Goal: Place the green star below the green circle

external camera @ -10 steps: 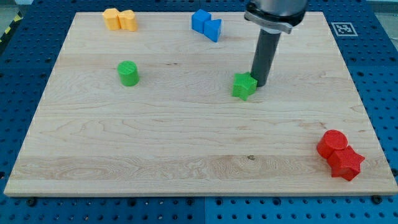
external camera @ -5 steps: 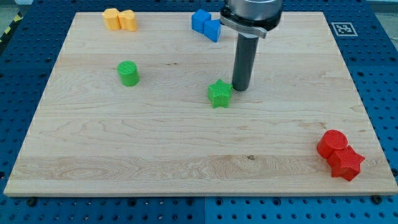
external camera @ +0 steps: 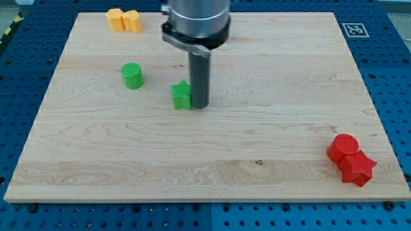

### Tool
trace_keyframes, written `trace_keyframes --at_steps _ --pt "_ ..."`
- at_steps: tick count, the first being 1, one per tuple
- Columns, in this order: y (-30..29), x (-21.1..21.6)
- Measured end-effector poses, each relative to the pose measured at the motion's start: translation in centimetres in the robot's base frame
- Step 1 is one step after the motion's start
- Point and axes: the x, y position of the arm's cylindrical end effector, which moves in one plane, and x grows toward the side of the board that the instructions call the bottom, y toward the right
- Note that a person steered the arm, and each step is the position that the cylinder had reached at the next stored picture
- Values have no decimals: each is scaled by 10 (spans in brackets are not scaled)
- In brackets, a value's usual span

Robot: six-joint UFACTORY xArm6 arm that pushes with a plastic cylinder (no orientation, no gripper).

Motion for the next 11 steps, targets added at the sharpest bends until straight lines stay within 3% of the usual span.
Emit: trace_keyframes --at_steps 2,5,9,11 --pt "-67 0" --pt "-27 -17" --pt "-104 -37" --pt "-60 -58"
